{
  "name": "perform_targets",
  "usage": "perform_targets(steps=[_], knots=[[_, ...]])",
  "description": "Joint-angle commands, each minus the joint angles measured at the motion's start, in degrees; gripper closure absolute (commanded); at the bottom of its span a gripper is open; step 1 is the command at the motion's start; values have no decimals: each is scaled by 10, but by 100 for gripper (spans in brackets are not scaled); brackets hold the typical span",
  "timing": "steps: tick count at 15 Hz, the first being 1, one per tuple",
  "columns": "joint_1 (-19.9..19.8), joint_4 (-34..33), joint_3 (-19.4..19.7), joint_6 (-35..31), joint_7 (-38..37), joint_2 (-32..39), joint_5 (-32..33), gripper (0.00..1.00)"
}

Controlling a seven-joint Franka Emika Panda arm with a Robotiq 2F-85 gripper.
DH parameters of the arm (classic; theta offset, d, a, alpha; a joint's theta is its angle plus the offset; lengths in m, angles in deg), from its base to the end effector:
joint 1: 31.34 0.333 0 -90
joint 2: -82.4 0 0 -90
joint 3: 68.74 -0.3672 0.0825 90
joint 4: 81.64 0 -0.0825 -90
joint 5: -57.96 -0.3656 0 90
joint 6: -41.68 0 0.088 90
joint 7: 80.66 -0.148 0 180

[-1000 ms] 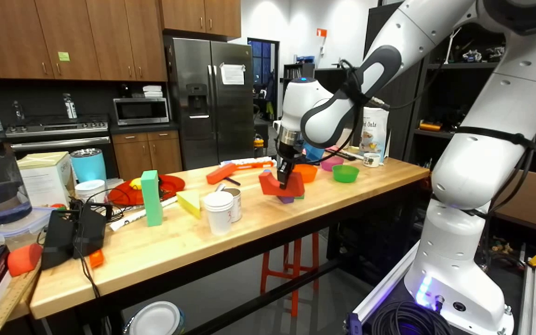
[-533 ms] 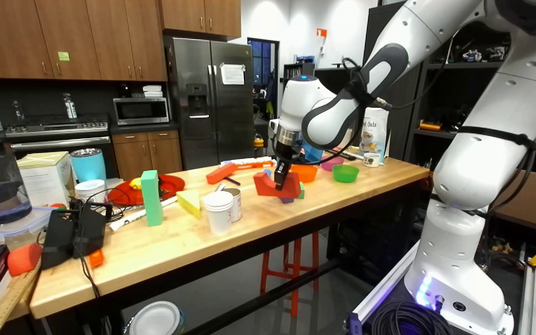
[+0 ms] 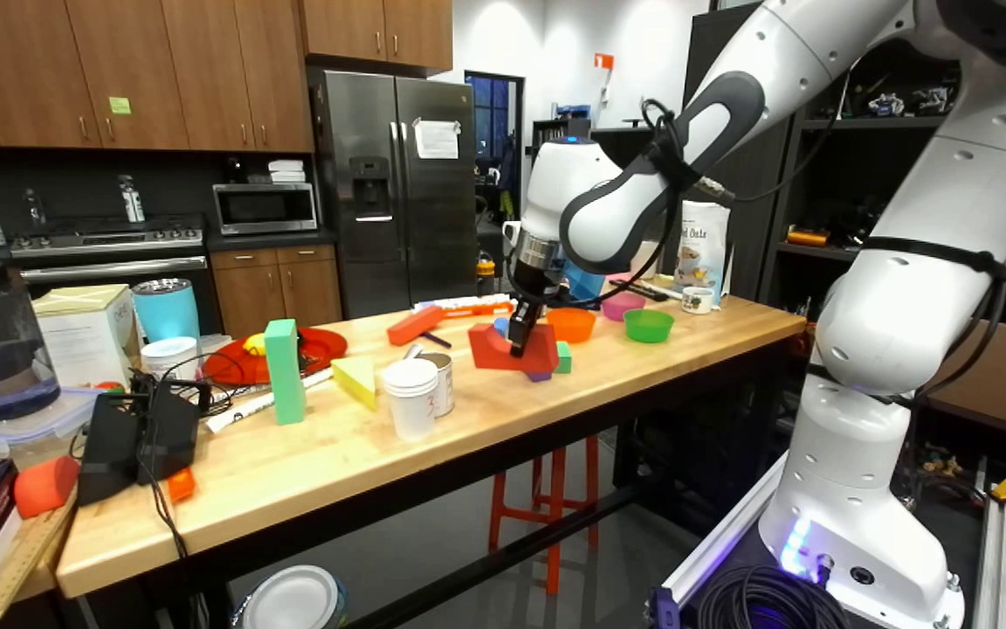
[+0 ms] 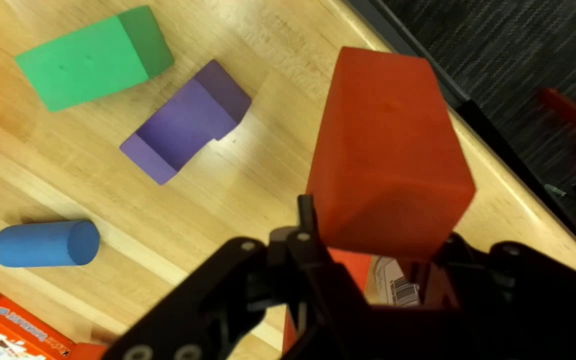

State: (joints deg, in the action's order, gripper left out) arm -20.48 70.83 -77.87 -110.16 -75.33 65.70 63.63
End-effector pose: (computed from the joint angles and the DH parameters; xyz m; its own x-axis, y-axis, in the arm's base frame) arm 0.3883 0.1417 0.3846 0.8290 0.4981 0.2545 0.4786 -0.8671 0.1382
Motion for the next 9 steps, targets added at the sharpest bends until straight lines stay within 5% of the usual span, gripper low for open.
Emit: perform_targets(steps=[1, 9], knots=[[36, -35, 42, -15, 107, 47, -74, 87], [46, -113, 66, 23, 342, 136, -291, 87]])
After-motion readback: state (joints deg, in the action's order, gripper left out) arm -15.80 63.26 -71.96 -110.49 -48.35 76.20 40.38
